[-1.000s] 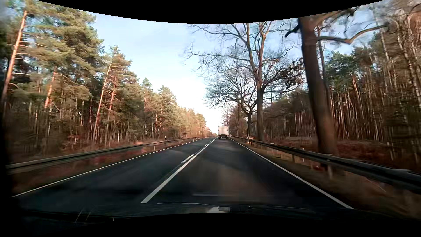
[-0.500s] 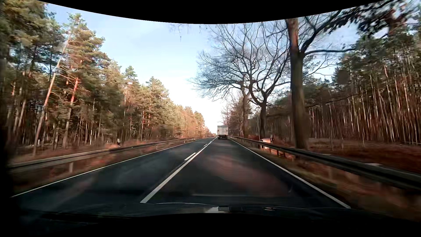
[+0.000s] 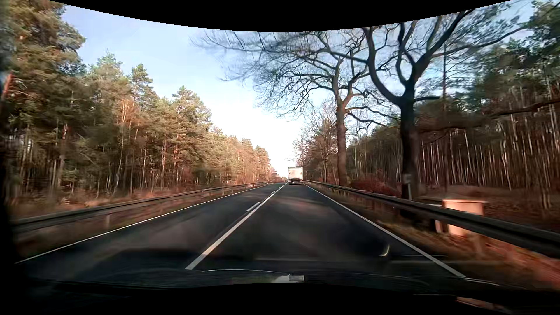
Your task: Follow the waypoints while adhering to traffic rules and regulations
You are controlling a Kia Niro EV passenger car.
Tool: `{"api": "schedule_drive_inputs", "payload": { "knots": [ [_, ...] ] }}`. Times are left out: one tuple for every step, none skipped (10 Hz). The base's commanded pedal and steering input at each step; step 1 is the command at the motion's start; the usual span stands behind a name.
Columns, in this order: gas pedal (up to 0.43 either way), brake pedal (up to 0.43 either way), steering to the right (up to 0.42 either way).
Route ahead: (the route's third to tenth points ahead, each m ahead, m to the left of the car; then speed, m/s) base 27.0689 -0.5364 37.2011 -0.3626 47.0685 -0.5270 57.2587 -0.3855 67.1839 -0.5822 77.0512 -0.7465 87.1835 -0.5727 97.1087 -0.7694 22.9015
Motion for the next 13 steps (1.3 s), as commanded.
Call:
{"api": "schedule_drive_inputs", "payload": {
  "knots": [
    [0.240, 0.000, 0.000],
    [0.240, 0.000, -0.001],
    [0.240, 0.000, -0.001],
    [0.240, 0.000, -0.001],
    [0.240, 0.000, -0.001],
    [0.240, 0.000, -0.001],
    [0.248, 0.000, -0.001],
    [0.248, 0.000, -0.001],
    [0.248, 0.000, -0.001],
    [0.248, 0.000, -0.001],
    [0.248, 0.000, -0.001],
    [0.248, 0.000, -0.001],
    [0.248, 0.000, -0.001]
  ]
}}
